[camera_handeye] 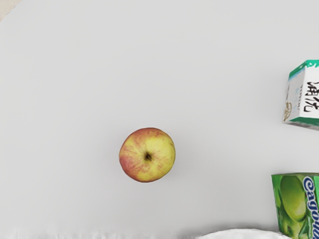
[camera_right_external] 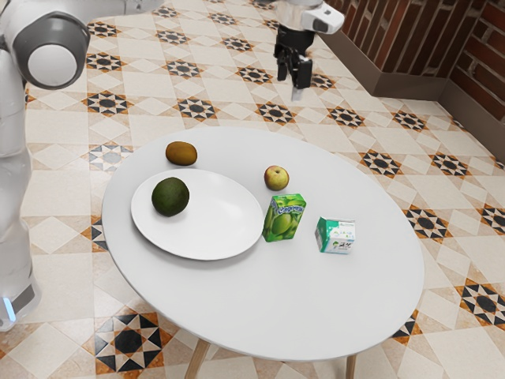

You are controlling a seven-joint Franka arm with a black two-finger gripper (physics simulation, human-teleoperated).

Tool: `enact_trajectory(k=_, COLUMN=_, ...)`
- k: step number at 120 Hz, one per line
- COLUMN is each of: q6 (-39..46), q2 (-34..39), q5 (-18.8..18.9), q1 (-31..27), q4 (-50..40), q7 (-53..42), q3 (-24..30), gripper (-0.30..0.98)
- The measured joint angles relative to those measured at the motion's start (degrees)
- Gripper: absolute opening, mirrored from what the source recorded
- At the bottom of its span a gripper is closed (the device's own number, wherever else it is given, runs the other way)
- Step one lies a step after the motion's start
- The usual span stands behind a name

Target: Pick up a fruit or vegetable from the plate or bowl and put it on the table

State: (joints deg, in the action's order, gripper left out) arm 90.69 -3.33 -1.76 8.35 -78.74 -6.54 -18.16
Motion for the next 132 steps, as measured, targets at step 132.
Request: enact_trajectory(k=132, q6=7.96, q2=32.23, q5=4.80, q1=-18.80, q4=-42.89, q7=48.95, q3=0.26, gripper=0.68)
